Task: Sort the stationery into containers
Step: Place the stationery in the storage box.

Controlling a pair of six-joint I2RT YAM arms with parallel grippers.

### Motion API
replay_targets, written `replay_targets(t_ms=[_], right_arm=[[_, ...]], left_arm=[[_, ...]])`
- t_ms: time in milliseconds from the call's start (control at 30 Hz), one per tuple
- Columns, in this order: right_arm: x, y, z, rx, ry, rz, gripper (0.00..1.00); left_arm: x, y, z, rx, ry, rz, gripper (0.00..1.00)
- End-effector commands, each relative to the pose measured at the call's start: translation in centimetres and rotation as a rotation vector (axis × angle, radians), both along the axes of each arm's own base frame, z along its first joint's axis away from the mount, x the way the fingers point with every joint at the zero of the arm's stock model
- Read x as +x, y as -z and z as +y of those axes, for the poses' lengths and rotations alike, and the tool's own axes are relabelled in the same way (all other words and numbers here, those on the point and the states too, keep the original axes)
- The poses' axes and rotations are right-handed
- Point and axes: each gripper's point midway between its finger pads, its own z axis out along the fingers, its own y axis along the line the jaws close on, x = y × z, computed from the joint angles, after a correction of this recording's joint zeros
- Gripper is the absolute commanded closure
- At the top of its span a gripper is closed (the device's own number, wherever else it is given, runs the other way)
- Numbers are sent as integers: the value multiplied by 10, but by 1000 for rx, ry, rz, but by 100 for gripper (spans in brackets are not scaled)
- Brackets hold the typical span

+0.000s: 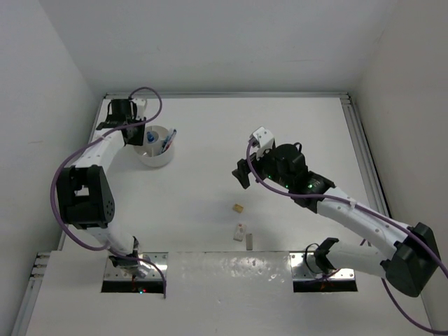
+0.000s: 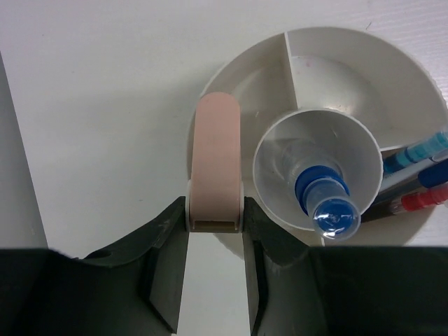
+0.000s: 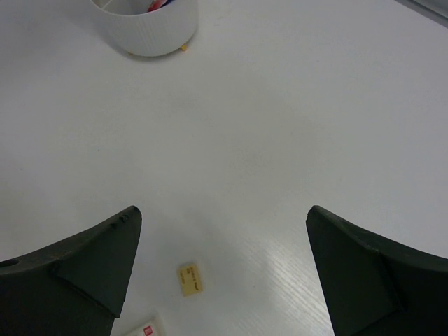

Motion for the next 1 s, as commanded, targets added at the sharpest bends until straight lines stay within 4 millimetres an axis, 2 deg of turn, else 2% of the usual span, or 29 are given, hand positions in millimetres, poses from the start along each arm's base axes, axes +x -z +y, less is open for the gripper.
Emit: replay_targets(t_ms=[0, 133, 367, 567, 800, 967], right_arm=[[-1, -7, -4, 28, 17, -14, 1], [-3, -10, -4, 32, 15, -18, 1], [-3, -10, -9, 34, 36, -23, 1], [-5, -8, -10, 33, 35, -20, 1], [-6, -7, -11, 33, 37, -16, 1], [-7, -8, -12, 33, 39, -20, 1]], left_arm=[[-1, -21, 3, 7, -18, -55, 100], [-10, -9, 4, 11, -22, -3, 100], [-33, -2, -1, 7, 1, 90, 100], [-36, -2, -3, 8, 26, 127, 100], [-25, -3, -3, -4, 18, 151, 100], [-30, 2, -2, -12, -21, 216, 100]])
